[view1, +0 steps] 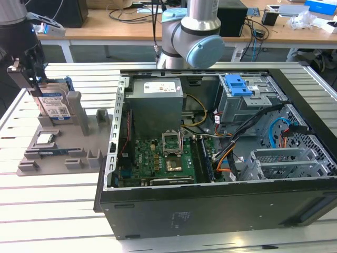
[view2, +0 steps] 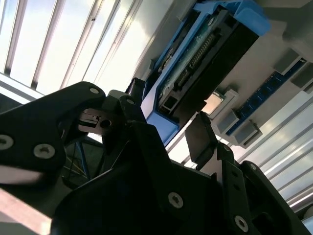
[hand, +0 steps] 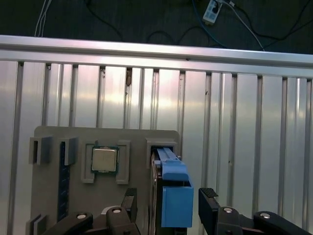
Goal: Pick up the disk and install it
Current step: 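Pick up the disk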
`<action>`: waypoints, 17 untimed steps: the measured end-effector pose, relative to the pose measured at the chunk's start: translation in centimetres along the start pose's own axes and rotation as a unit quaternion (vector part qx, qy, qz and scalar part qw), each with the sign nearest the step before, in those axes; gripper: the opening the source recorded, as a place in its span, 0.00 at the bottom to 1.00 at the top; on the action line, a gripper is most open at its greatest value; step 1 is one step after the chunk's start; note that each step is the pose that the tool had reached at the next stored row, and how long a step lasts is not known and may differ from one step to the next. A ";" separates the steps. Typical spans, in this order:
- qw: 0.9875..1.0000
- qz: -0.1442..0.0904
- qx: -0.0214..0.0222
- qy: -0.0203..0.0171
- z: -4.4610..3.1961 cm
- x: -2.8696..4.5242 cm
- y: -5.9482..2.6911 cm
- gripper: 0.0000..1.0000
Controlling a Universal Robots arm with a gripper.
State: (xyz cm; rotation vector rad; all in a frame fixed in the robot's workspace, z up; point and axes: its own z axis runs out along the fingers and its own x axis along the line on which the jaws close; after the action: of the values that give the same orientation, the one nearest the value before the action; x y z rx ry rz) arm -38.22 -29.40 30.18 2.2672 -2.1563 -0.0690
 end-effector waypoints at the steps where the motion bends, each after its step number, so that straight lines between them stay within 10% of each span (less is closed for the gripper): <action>1: 1.000 0.000 0.000 0.000 0.19 0.00 -0.01 0.62; 17: 1.000 0.000 0.000 0.000 1.74 -0.09 0.04 0.62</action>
State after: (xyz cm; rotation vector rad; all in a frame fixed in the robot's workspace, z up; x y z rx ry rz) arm -38.33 -29.28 28.45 2.2668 -2.1564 -0.0691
